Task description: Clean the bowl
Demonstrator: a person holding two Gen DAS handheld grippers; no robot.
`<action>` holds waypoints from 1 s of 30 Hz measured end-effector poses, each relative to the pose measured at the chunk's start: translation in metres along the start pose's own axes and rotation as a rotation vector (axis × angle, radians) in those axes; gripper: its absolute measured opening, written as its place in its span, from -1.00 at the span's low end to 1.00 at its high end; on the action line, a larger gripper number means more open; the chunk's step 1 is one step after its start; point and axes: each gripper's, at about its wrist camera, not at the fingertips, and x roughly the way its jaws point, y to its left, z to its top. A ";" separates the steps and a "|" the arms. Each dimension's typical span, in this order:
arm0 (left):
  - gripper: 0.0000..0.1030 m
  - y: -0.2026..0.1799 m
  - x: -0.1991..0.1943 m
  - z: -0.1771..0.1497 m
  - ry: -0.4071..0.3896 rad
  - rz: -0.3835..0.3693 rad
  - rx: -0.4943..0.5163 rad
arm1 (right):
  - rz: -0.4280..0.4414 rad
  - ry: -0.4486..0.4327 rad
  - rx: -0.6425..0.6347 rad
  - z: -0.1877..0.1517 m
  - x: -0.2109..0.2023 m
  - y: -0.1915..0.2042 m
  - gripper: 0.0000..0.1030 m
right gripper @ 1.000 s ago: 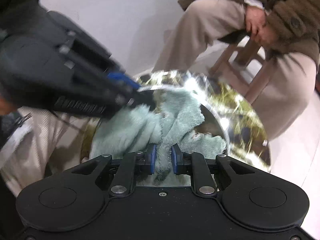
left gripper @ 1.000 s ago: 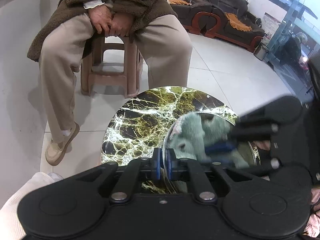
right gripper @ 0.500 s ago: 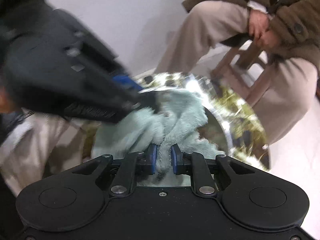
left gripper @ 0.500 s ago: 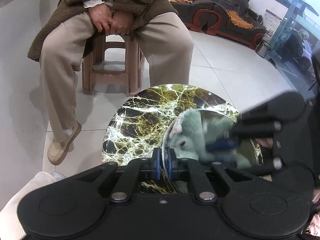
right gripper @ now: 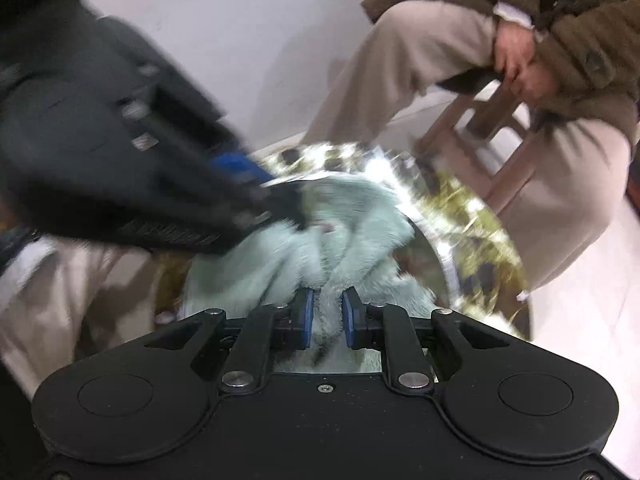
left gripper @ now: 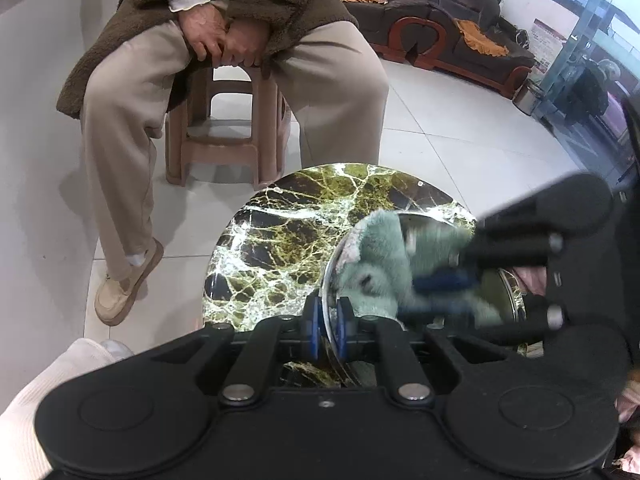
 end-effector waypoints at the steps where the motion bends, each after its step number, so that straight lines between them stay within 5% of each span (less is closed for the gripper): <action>1: -0.81 0.000 0.000 0.000 -0.002 -0.004 -0.002 | -0.008 0.003 0.011 -0.003 -0.002 -0.004 -0.74; 10: -0.82 -0.002 0.003 -0.001 0.004 -0.009 -0.002 | 0.079 0.036 0.002 -0.014 -0.005 0.008 -0.70; 19: -0.80 -0.001 0.001 -0.003 -0.002 -0.012 -0.003 | -0.013 0.028 0.021 -0.014 -0.007 -0.012 -0.74; 26: -0.81 -0.002 0.004 -0.005 0.010 -0.019 0.001 | 0.089 0.036 -0.021 -0.012 -0.004 0.010 -0.70; 30: -0.79 -0.001 0.002 -0.006 0.012 -0.015 -0.003 | 0.007 0.012 -0.010 -0.004 0.003 -0.005 -0.73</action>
